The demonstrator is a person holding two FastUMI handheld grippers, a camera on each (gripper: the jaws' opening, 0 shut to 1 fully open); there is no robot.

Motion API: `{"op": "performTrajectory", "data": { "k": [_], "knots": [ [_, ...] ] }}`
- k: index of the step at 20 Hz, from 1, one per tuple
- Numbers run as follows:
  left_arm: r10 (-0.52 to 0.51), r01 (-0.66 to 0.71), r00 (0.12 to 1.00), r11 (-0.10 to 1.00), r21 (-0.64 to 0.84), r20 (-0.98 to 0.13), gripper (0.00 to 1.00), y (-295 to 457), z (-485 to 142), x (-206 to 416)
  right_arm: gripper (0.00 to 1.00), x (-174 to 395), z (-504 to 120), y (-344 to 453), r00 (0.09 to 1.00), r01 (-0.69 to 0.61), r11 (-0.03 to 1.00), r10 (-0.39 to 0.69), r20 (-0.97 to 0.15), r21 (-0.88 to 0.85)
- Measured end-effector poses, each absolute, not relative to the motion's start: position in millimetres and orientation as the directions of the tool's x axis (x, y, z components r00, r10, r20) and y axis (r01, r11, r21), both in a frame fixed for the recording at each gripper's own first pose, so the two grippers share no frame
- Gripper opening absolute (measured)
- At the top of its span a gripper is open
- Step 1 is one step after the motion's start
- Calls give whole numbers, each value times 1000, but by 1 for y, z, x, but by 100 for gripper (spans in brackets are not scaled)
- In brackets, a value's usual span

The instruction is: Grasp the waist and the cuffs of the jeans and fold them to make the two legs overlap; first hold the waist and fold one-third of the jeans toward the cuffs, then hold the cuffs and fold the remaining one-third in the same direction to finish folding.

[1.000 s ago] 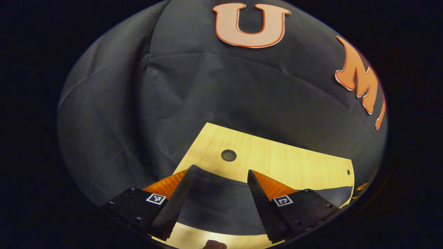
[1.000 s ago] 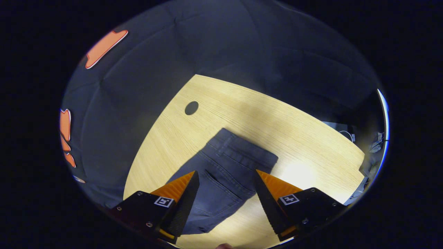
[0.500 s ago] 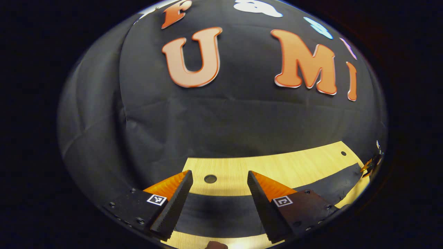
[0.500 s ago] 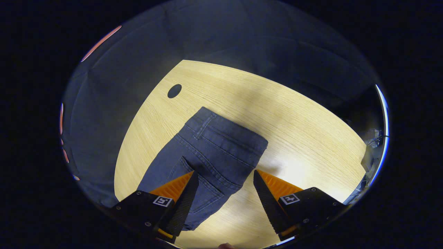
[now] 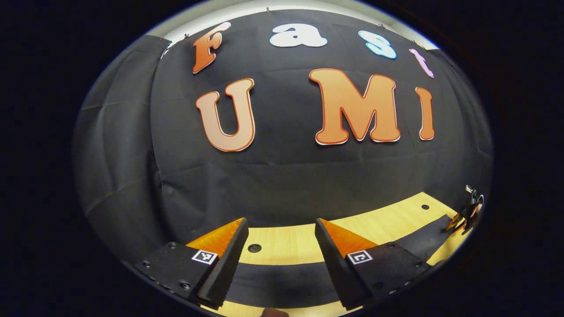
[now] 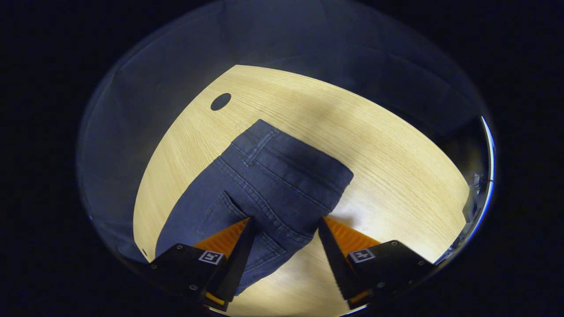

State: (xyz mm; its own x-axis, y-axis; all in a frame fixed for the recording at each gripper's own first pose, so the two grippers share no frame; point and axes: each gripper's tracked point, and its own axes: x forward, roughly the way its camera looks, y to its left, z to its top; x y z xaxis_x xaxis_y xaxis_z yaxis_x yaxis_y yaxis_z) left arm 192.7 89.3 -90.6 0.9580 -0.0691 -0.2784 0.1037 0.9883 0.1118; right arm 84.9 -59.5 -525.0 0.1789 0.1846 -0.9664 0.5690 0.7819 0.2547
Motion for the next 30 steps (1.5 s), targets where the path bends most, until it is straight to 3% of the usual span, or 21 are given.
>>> {"op": "performTrajectory", "data": {
  "k": [2,3,5,6,7,9,19,30],
  "knots": [
    [-70,104,957,988,110,-280,91,79,-91,184,76,89,-530,-60,178,543,803,176,-968,246],
    [-66,101,956,989,109,-285,91,75,-93,181,58,91,-533,-62,177,540,811,152,-972,225],
    [-62,97,948,991,97,-312,91,67,-102,173,48,91,-538,-61,189,511,830,142,-972,221],
    [-65,99,941,991,87,-331,91,64,-110,169,39,90,-536,-62,198,504,835,140,-970,223],
    [-65,98,936,992,81,-346,92,61,-115,166,38,90,-530,-62,209,537,811,141,-968,234],
    [-57,94,927,992,82,-371,91,58,-123,163,24,88,-528,-60,224,544,796,164,-961,263],
    [-67,98,917,993,59,-394,92,75,-140,156,24,96,-491,-74,415,539,753,152,-897,377],
    [-75,79,909,997,-6,-409,91,141,-158,151,24,112,-481,-74,582,383,795,189,-791,471]
  ]
}}
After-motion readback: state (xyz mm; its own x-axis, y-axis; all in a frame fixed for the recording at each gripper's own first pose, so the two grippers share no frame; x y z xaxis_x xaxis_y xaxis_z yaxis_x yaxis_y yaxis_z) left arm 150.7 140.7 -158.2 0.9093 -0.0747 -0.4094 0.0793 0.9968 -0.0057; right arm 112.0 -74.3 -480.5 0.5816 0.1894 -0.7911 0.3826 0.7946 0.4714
